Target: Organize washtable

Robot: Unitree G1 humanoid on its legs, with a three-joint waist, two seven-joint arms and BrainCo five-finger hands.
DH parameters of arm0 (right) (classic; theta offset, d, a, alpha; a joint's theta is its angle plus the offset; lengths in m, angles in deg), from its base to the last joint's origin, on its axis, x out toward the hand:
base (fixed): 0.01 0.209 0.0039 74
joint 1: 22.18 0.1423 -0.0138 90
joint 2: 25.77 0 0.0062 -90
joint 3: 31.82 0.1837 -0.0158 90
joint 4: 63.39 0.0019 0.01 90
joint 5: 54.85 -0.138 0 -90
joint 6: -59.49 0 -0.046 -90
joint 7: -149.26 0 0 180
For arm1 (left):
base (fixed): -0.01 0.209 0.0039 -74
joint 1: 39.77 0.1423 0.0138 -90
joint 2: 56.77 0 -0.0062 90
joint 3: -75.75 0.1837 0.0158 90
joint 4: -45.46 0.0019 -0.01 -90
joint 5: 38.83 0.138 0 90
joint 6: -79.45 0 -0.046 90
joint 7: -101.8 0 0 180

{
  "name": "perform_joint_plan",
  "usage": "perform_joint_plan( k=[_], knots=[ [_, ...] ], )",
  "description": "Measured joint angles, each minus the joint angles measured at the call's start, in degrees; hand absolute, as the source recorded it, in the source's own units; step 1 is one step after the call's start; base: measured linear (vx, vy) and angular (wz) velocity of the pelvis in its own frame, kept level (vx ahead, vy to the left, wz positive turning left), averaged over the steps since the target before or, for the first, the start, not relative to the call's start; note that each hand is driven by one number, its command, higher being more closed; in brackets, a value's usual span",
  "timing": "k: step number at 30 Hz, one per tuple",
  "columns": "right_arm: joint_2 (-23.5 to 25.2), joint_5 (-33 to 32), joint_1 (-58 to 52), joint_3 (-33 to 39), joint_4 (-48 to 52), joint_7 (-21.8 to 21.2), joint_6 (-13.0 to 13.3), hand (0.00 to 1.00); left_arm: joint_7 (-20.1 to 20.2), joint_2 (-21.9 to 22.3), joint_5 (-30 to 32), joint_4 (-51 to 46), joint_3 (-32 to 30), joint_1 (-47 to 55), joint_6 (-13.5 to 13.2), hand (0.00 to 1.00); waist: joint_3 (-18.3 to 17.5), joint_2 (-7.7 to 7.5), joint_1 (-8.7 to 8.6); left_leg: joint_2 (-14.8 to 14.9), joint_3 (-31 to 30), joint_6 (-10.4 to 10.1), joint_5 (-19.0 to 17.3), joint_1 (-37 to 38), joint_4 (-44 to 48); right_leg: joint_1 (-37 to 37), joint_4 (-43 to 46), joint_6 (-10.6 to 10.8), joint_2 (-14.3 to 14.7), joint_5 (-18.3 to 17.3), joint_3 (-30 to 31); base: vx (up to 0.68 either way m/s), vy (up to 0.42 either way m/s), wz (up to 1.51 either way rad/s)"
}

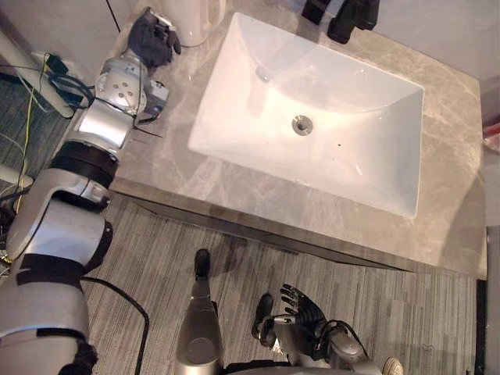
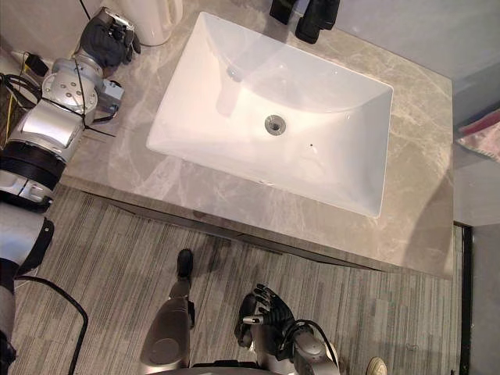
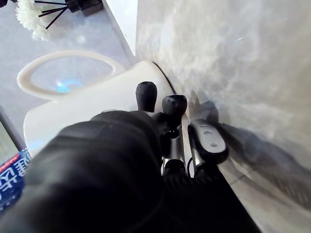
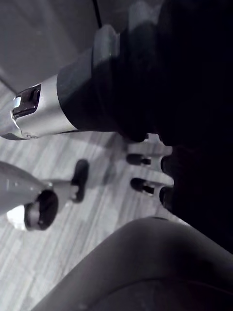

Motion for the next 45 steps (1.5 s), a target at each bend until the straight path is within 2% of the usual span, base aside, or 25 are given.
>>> perform_joint_plan(
  k=[6,19,26,37,45],
  knots=[
    [-0.10,0.01,-0.03,0.57,-0.25,0.63,-0.05,0.00,-0.21,-2.08,0.01,-0.04,0.32,-0.81,-0.09,1.00,0.04,-0.12,-1.17,0.05,0.10,0.21,0.16,-0.88,0.00,-0.90,-0.17,-0.09,0.04,0.09,0.07,0.00,-0.008,-0.01],
    [0.18,0.01,0.07,2.72,-2.31,0.97,1.06,0.00,-0.38,-2.59,-0.60,0.03,1.93,-4.41,-0.65,1.00,0.16,-0.36,-1.75,-0.09,-0.02,0.27,0.20,-2.95,0.02,-2.84,-0.26,-0.11,-0.06,0.13,0.02,0.00,-0.005,0.00],
    [0.67,0.01,0.07,3.91,-2.65,1.02,1.53,0.00,-1.12,-2.83,-1.65,2.77,1.94,-5.69,-1.28,1.00,0.16,-0.37,-2.75,-0.05,0.17,0.42,0.32,-3.11,0.26,-3.16,-0.25,-0.15,-0.07,0.18,0.25,0.00,-0.012,-0.02],
    [1.32,0.11,0.98,5.93,-5.46,2.45,2.33,0.00,-1.27,-3.03,-2.89,6.80,-2.65,-6.81,-1.77,1.00,0.13,-0.70,-4.06,0.02,0.85,0.42,0.33,-3.67,0.31,-4.17,-0.23,-0.15,-0.14,0.18,0.87,-0.01,-0.015,-0.02],
    [1.29,0.02,0.98,6.37,-5.87,2.51,2.25,0.00,-1.18,-3.50,-3.75,6.75,-2.54,-6.82,-1.72,1.00,0.14,-0.70,-4.10,0.04,1.13,0.41,0.31,-3.67,0.31,-4.35,-0.24,-0.15,-0.18,0.18,1.17,0.00,-0.009,-0.02]
  ],
)
